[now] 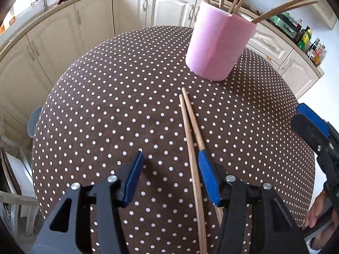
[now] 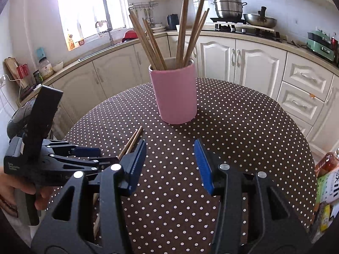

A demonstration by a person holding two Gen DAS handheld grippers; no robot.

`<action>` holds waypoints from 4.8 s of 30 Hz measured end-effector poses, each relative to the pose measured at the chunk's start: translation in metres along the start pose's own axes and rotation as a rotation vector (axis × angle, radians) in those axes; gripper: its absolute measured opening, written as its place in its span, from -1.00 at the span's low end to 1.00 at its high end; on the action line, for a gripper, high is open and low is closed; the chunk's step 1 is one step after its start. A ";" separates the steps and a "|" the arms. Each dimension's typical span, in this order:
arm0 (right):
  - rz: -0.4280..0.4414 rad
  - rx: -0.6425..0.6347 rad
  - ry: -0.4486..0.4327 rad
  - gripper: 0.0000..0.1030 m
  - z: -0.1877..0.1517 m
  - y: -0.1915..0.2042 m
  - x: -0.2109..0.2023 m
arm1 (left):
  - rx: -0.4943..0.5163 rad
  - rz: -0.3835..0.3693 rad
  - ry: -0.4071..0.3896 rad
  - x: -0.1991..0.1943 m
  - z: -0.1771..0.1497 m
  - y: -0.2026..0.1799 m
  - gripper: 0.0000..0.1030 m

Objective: Organize utensils
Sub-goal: 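Move both open tools down to the last chopsticks on the table, then close the left tool on a chopstick while the right tool grasps another, then lift the left tool's chopstick into the pink cup while the right tool inserts its chopstick, then open both tools to release the chopsticks into the pink cup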

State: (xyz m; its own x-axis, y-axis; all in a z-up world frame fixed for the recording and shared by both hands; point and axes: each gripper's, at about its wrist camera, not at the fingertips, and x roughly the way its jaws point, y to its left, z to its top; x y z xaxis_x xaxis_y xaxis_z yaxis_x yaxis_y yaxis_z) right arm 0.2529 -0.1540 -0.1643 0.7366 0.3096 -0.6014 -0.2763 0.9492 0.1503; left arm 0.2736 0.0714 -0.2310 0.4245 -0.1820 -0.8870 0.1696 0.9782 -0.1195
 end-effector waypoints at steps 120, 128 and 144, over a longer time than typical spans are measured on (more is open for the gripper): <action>0.036 -0.089 -0.506 -0.89 0.181 0.019 -0.059 | 0.009 -0.094 -0.735 -0.135 0.146 -0.071 -0.88; 0.021 -0.092 -0.508 -0.88 0.171 0.013 -0.039 | 0.020 -0.110 -0.683 -0.109 0.145 -0.067 -0.87; 0.038 -0.152 -0.416 -0.88 0.130 0.011 -0.024 | -0.028 -0.121 -0.620 -0.075 0.138 -0.063 -0.85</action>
State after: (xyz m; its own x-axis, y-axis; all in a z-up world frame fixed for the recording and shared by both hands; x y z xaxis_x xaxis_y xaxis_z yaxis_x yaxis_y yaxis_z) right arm 0.3124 -0.1440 -0.0465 0.9010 0.3700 -0.2263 -0.3732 0.9273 0.0304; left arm 0.3538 0.0092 -0.0959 0.8415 -0.3074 -0.4443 0.2289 0.9477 -0.2223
